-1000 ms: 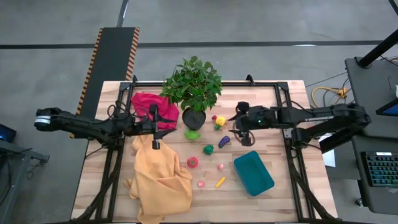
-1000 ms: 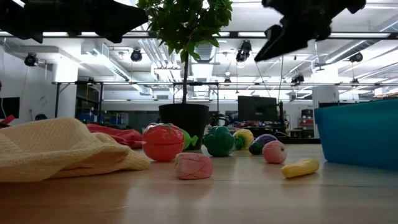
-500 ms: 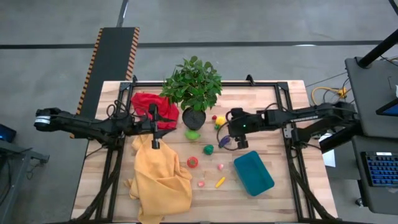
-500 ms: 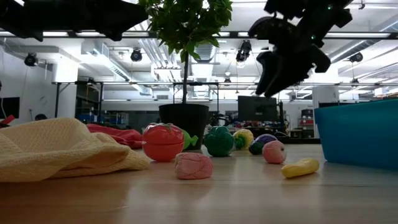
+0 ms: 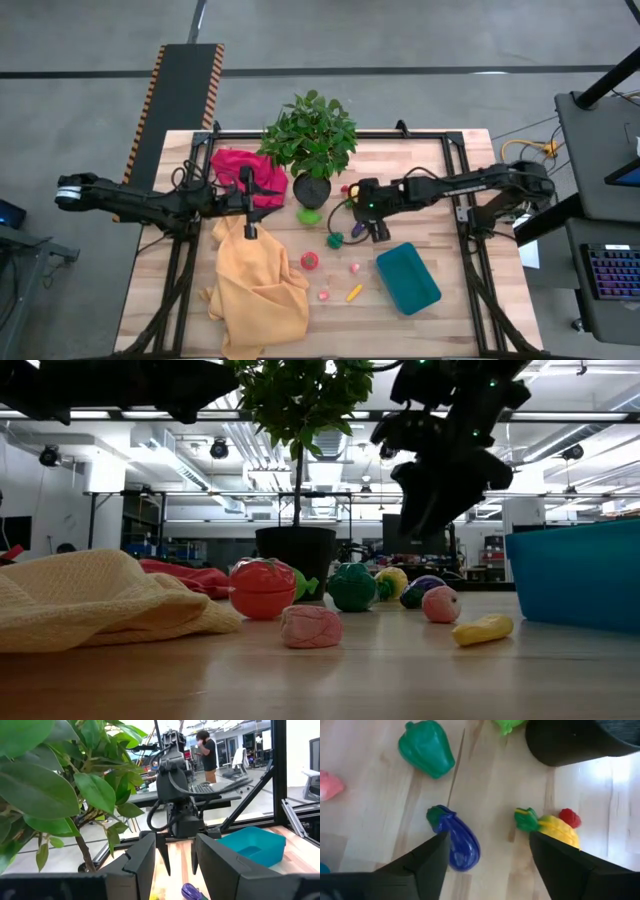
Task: Pick and placing Produce into tupperware
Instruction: Put the eggplant into the bin
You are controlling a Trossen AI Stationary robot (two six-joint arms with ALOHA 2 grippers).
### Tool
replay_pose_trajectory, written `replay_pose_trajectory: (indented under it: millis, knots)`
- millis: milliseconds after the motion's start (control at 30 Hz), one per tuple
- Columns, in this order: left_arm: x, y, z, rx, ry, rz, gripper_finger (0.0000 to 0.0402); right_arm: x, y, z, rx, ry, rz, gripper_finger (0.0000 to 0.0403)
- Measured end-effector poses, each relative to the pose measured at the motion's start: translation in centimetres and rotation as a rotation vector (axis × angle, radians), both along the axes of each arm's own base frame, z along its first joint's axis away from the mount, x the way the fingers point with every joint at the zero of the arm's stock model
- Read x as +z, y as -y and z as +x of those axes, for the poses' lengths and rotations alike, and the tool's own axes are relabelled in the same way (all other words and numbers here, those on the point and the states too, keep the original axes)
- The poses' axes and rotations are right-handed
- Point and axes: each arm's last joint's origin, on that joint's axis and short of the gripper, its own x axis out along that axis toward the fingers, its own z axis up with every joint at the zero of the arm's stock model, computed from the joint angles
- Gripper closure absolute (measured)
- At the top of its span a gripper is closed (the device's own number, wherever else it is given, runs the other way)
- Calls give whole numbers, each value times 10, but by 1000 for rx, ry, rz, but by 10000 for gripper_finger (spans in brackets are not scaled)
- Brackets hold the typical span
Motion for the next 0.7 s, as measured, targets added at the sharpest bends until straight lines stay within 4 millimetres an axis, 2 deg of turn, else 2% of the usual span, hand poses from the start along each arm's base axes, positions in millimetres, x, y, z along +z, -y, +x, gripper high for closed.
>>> replay_pose_trajectory:
  millis: [267, 700]
  knots:
    - [0, 0, 0, -1, -1, 0, 272, -26, 0, 10, 12, -98, 0, 98]
    - [0, 0, 0, -1, 0, 0, 272, -49, -1, 14, 40, -185, 46, 102]
